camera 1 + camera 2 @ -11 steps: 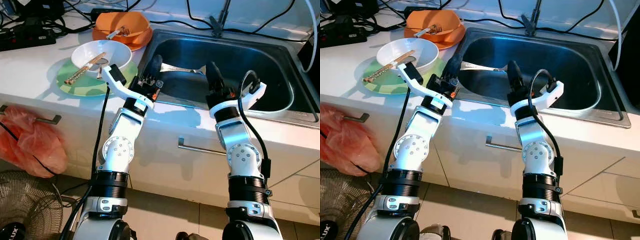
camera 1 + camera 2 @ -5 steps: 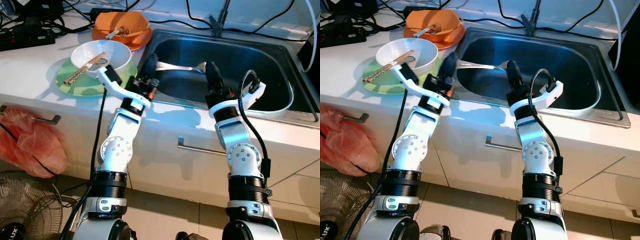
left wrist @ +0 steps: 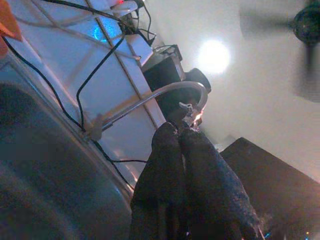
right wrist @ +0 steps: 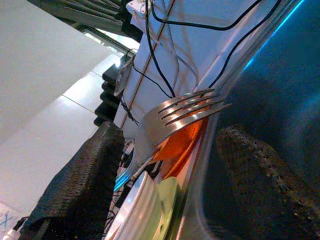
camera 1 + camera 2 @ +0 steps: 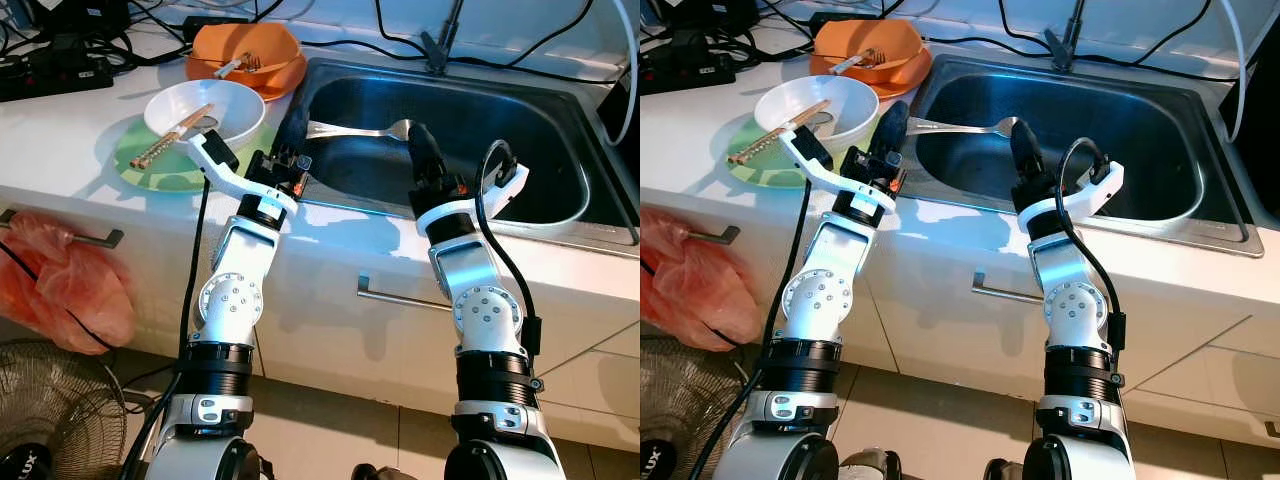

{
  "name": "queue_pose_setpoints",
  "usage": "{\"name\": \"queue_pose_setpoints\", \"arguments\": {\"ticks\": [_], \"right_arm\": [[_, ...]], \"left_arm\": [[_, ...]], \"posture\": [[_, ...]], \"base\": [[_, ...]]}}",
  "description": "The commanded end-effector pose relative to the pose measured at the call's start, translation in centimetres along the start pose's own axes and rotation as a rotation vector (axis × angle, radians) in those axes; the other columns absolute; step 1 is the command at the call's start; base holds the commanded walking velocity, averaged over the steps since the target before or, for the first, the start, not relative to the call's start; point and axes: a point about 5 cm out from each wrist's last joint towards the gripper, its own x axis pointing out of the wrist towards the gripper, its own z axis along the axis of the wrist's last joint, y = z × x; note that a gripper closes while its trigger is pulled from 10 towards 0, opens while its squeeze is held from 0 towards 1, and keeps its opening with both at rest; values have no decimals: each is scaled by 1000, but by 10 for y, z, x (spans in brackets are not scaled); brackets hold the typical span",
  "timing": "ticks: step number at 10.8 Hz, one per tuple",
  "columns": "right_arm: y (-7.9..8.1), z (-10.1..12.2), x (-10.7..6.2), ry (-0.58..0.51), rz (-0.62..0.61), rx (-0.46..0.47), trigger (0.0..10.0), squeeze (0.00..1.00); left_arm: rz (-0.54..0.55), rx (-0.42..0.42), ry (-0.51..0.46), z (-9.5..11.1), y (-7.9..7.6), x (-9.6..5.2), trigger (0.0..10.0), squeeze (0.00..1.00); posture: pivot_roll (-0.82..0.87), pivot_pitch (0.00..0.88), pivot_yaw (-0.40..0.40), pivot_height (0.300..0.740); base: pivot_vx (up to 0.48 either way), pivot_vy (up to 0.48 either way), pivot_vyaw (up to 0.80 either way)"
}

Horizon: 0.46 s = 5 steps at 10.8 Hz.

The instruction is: Kitchen organization

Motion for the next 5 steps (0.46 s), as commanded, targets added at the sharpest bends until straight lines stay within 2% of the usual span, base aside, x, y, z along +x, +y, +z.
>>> {"name": "queue_pose_setpoints", "arguments": {"ticks": [1,5], "right_arm": [[12,-12,8,14,34,58,10000,0],[14,-10,10,2,38,64,10000,0]], "left_arm": [[-23,-141,21,-32,-12,2,10000,0],[-10,-157,55,-38,-8,-3,10000,0]], "posture": [[191,99,-44,740],[187,92,-42,740]], "base": [[0,0,0],[0,0,0]]}}
